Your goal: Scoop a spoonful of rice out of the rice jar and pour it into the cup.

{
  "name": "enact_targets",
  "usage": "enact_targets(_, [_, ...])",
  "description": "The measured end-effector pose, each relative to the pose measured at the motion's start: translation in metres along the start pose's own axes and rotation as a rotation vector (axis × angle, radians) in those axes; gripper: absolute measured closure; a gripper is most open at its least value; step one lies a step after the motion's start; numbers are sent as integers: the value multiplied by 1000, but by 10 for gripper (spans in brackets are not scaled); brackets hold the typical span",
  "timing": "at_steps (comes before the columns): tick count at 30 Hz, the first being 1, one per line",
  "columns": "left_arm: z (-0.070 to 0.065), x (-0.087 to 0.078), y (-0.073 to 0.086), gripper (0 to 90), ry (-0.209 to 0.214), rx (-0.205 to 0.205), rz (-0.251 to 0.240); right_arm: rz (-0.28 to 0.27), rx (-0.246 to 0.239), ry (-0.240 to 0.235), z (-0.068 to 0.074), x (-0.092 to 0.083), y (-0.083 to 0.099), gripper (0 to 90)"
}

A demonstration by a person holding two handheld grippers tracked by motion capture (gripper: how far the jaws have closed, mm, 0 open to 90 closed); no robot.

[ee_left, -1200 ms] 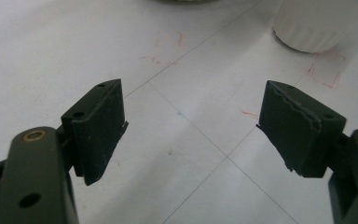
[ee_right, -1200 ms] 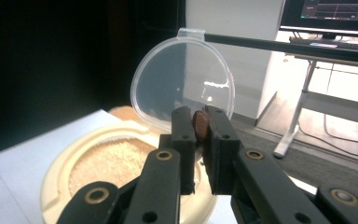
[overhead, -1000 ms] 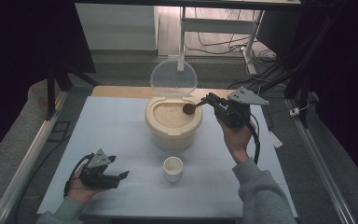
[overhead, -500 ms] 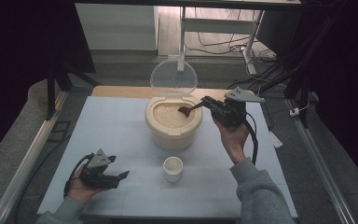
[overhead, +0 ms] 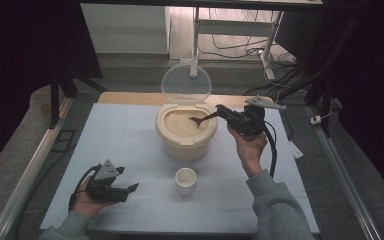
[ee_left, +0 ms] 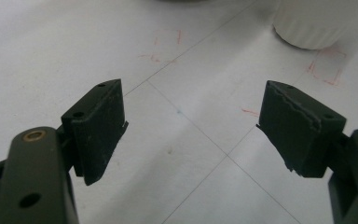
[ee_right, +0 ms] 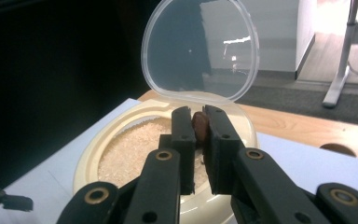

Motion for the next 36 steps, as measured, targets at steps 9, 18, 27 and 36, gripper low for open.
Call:
enact_targets(9, [0, 0, 0, 225, 1, 1, -3, 3, 150, -27, -7, 2, 7, 827])
enact_targets(18, [0, -1, 0, 225, 2, 2, -4, -6, 268, -33, -17, 0, 13, 829])
enact_targets(27, [0, -1, -1, 225, 1, 4, -5, -31, 352, -45, -25, -3, 15, 832])
enact_targets(36, [0, -1, -1, 225, 0, 5, -4, -47, 442, -71, -33, -5, 21, 832])
Point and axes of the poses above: each handheld gripper's, and its own axes: x roughly forward along the jaws, y roughly out of its underside, z roughly to its left, the point moved 5 cm from there along x, roughly forward along the jaws, and after that the axes turned 7 degrees about -x, right-handed, at the moved point
